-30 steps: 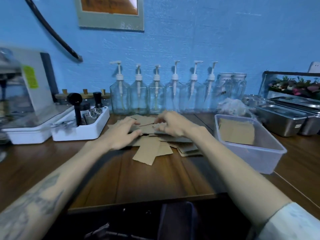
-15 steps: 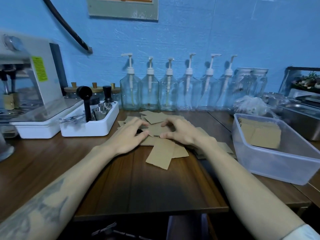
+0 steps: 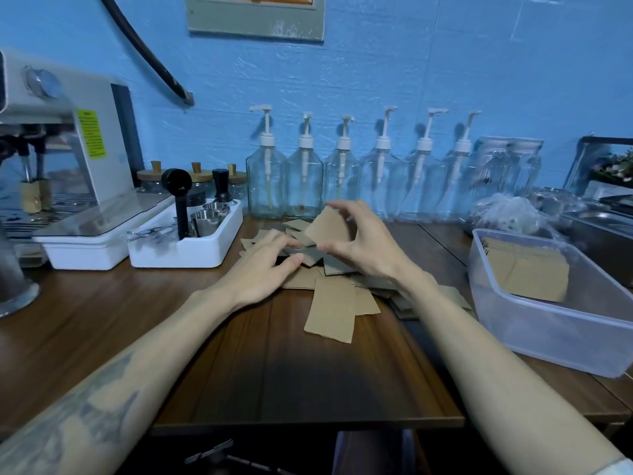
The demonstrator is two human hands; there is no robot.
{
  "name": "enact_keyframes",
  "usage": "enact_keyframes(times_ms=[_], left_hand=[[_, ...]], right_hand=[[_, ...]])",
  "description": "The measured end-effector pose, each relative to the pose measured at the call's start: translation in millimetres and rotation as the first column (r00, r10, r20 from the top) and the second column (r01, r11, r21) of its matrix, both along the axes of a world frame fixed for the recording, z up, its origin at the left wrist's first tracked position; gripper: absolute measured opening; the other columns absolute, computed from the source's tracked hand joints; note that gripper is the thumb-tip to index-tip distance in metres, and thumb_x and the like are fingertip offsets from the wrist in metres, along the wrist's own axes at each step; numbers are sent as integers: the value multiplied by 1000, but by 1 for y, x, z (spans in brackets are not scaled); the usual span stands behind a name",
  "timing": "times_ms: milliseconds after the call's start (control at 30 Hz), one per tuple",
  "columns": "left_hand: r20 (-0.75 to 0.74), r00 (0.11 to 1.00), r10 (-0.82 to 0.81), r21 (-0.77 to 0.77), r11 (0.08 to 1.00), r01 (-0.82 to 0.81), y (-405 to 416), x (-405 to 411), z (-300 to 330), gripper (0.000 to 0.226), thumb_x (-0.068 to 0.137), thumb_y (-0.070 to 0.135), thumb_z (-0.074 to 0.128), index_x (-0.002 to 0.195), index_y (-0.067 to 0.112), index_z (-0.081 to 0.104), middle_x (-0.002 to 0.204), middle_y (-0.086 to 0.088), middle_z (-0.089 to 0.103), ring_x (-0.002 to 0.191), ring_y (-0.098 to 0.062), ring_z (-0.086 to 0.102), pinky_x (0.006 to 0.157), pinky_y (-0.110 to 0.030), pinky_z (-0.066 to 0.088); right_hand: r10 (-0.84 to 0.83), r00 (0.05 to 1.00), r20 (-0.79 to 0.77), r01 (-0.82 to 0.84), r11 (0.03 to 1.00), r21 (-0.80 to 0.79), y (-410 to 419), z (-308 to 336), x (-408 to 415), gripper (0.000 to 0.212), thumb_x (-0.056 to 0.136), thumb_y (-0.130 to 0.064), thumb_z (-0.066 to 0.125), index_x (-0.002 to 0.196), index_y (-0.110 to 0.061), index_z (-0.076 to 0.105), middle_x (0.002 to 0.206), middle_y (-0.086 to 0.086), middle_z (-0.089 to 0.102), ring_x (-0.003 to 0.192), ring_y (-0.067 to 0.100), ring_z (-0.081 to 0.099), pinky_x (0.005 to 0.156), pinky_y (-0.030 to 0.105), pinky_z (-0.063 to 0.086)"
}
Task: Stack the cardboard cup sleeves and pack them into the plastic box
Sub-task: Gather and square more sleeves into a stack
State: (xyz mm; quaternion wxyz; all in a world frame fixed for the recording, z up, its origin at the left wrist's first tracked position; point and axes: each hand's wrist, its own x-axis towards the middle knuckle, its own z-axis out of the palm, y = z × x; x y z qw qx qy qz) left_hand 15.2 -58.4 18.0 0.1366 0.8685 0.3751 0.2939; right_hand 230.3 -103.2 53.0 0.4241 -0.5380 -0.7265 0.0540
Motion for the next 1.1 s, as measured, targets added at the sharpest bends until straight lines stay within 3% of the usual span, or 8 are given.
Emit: enact_keyframes(times_ms=[100, 233, 433, 600, 767, 867, 1000, 1100], left_hand=[[82, 996, -23, -33, 999, 26, -2, 0, 1, 36, 103, 38, 44, 131, 20, 57, 123, 8, 50, 121, -8, 48, 103, -29, 35], [180, 983, -34, -65, 997, 46, -3, 2, 4, 35, 103, 38, 43, 125, 19, 62, 121, 6, 54, 118, -7, 50, 105, -29, 36], [396, 914, -91, -273, 939, 212, -7, 6, 7, 39, 88, 59, 50, 112, 32, 65, 115, 8, 59, 106, 4, 55, 90, -14, 38], [489, 866, -103, -237, 940, 246, -4, 8, 6, 14, 93, 17, 66, 107, 13, 66, 100, 8, 70, 89, 0, 65, 81, -12, 47], [512, 853, -99, -199, 953, 230, -2, 7, 6, 13, 92, 7, 66, 97, 19, 67, 89, 5, 68, 82, -5, 60, 80, -16, 48], [534, 843, -69, -159, 971, 180, -2, 7, 4, 15, 89, 10, 70, 91, 25, 68, 80, 14, 68, 72, 1, 57, 71, -11, 45], [474, 875, -97, 89, 994, 62, 0, 2, 3, 12, 85, 13, 75, 88, 25, 72, 84, 12, 64, 72, -6, 56, 70, -21, 48], [372, 915, -155, 272, 961, 52, 1, 0, 2, 8, 83, 12, 75, 86, 18, 71, 91, 7, 60, 86, -15, 59, 76, -40, 51]], right_hand=[[22, 975, -220, -29, 999, -29, 2, 5, 3, 44, 85, -19, 76, 126, -23, 61, 100, -6, 57, 84, 8, 54, 80, 18, 44], [63, 900, -431, -27, 996, 89, -2, 15, 8, 39, 91, -9, 67, 126, -25, 62, 90, -2, 55, 77, 8, 54, 69, 10, 45], [83, 522, -849, -116, 993, 26, -4, 13, -5, 24, 91, 1, 64, 107, -13, 54, 96, 8, 69, 81, 20, 68, 65, 30, 57], [46, 570, -820, -134, 990, -37, -1, 4, -9, 26, 87, 1, 69, 101, -12, 52, 86, 9, 67, 78, 22, 67, 72, 33, 58], [91, 646, -758, -158, 987, -16, 0, 1, -7, 26, 88, -2, 70, 109, -12, 58, 68, -3, 67, 78, 18, 69, 78, 36, 61], [11, 695, -719, -103, 991, -85, -1, 1, -6, 16, 94, -22, 66, 108, -15, 65, 91, 4, 72, 88, 22, 71, 75, 32, 61], [-110, 637, -763, -296, 879, -374, -1, 2, 3, 76, 82, -74, 50, 125, -12, 60, 119, 14, 66, 88, 32, 74, 67, 36, 61], [-58, 555, -830, -500, 773, -389, -3, 3, 9, 69, 75, -53, 73, 125, -7, 58, 123, 21, 63, 91, 37, 72, 64, 32, 61]])
